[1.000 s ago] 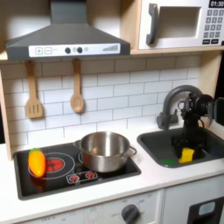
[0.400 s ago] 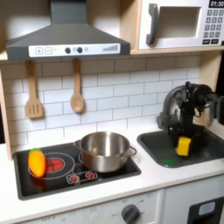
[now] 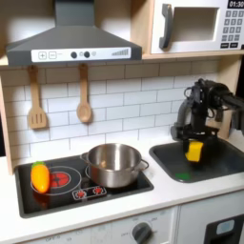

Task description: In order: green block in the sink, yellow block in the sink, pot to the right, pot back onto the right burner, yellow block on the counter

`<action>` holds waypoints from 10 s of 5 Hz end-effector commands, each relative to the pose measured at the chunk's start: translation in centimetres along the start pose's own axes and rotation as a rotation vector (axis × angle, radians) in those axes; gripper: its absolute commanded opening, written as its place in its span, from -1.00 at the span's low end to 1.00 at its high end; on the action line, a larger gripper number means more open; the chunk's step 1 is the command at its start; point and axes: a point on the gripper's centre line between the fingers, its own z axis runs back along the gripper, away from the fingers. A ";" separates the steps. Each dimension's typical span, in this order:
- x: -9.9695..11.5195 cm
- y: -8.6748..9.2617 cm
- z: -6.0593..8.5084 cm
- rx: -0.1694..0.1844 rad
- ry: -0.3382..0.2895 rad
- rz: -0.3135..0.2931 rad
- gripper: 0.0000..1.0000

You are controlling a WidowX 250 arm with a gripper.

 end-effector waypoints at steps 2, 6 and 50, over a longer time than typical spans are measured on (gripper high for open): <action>-3.8 7.0 2.4 0.049 0.000 0.133 -1.00; -6.8 9.8 2.1 0.057 0.047 0.151 -1.00; -4.8 3.1 -4.9 0.080 0.016 -0.034 1.00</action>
